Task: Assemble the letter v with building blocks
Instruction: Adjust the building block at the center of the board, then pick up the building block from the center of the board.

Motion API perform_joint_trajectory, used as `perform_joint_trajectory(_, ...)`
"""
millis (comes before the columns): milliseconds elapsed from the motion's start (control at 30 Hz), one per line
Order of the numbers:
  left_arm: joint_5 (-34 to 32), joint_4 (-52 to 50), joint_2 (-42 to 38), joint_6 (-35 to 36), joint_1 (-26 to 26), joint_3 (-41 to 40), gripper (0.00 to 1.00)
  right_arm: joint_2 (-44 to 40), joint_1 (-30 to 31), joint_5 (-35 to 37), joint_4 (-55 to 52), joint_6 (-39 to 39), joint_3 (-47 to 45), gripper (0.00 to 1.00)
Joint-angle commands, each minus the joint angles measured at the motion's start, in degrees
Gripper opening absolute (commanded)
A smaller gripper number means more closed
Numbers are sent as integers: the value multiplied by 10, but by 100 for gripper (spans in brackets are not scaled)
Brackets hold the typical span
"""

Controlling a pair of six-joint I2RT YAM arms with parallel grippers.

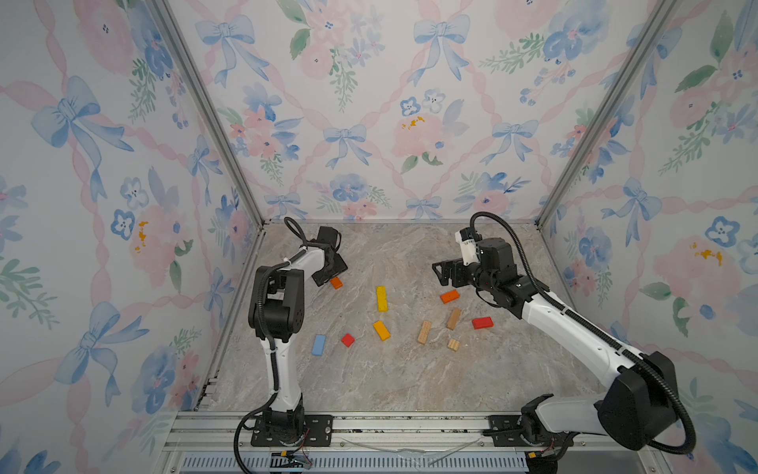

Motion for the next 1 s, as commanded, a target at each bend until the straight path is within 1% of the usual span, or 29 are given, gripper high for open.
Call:
perform_joint_trajectory(0,-11,-19,-59,0,5,-12,79,12,30,14,-34,-12,39,95)
perform_joint_trajectory(233,-31,-18,-170,22,4,-71,81,45,86,18,-60,-20,88,96)
perform_joint_trajectory(367,-30,-18,-237,54,-5,-137,79,63,110,9,-63,-18,107,95)
perform_joint_trajectory(567,5,-22,-315,72,-23,-246,77,79,130,0,-62,-11,123,95)
perform_joint_trajectory(800,-18,-58,-351,63,-74,-317,75,84,146,-3,-66,-11,126,94)
perform_joint_trajectory(967,-26,-66,-378,38,-88,-371,73,77,152,-2,-69,-11,119,94)
